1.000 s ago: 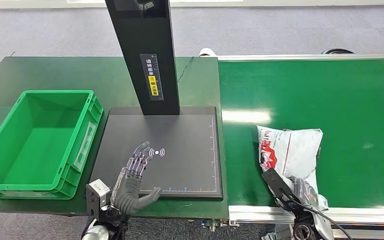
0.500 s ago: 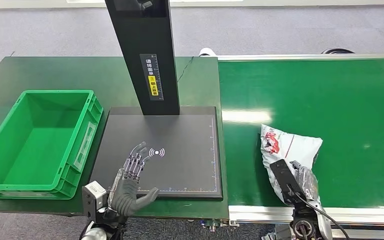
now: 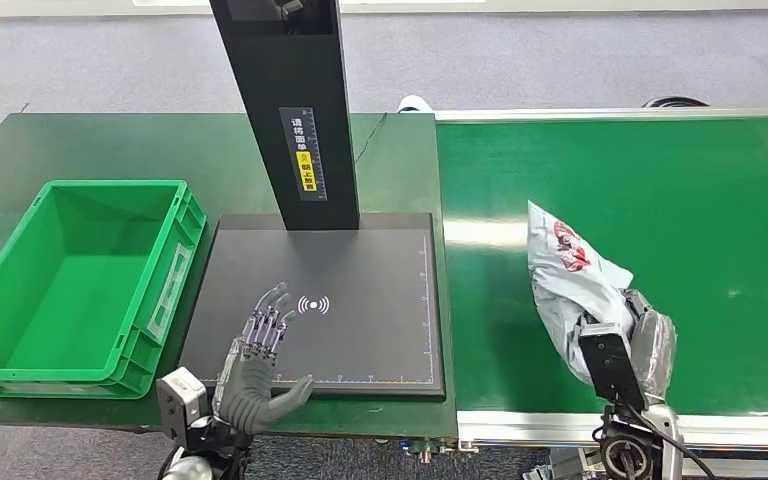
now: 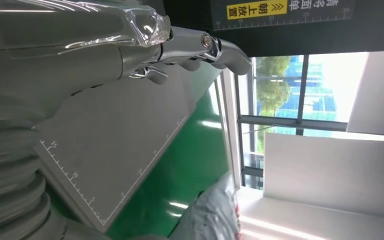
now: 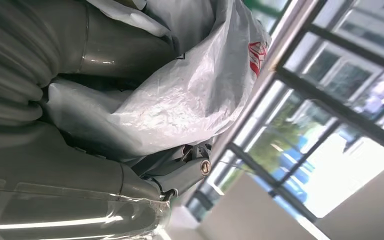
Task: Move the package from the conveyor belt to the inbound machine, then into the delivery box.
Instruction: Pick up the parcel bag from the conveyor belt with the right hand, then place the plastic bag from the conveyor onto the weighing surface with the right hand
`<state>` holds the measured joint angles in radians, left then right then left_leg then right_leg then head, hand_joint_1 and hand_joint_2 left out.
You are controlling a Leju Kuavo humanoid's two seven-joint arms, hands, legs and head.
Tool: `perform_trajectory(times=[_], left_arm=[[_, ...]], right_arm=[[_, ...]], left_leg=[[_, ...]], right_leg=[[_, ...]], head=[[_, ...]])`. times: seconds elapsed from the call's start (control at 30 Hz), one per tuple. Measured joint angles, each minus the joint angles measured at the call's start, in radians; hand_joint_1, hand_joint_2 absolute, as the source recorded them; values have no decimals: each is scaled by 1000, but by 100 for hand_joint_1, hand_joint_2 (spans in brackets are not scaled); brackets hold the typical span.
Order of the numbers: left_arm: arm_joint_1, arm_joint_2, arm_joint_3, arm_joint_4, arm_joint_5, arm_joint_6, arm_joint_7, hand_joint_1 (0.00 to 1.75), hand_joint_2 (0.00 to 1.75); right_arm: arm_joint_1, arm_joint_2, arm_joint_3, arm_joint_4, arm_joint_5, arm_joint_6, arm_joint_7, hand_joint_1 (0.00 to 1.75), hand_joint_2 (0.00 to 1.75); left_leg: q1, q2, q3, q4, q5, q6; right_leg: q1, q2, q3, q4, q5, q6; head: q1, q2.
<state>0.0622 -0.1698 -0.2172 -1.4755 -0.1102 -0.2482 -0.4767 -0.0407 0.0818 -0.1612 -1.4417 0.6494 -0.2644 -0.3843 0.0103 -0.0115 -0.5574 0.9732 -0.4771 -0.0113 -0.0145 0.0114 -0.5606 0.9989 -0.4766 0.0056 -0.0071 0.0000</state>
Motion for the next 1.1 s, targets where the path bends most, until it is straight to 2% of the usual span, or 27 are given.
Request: perform_trajectory(times=[0.27, 0.43, 0.63, 0.87, 1.1], left_arm=[[-35, 9, -18, 24, 13, -12, -12, 0, 175], [-54, 14, -34, 42, 18, -19, -13, 0, 175], [-76, 21, -49, 62, 27, -24, -16, 0, 175], [-101, 26, -66, 91, 36, -26, -18, 0, 175], [-123, 26, -79, 122, 42, -23, -18, 0, 175]], right_arm=[[-15, -17, 160, -18, 124, 65, -43, 175, 175], [-52, -39, 273, 22, 137, 202, -22, 175, 175], [-129, -63, 393, 130, 148, 298, -31, 175, 175], [-199, -76, 525, 254, 129, 365, -58, 175, 175], [-245, -76, 635, 333, 112, 371, -80, 175, 175]], left_leg=[[0, 0, 0, 0, 0, 0], [0, 0, 0, 0, 0, 0], [0, 0, 0, 0, 0, 0], [0, 0, 0, 0, 0, 0], [0, 1, 0, 0, 0, 0]], right_leg=[[0, 0, 0, 0, 0, 0], [0, 0, 0, 0, 0, 0], [0, 0, 0, 0, 0, 0], [0, 0, 0, 0, 0, 0], [0, 0, 0, 0, 0, 0]], head=[[0, 0], [0, 0], [0, 0], [0, 0], [0, 0]])
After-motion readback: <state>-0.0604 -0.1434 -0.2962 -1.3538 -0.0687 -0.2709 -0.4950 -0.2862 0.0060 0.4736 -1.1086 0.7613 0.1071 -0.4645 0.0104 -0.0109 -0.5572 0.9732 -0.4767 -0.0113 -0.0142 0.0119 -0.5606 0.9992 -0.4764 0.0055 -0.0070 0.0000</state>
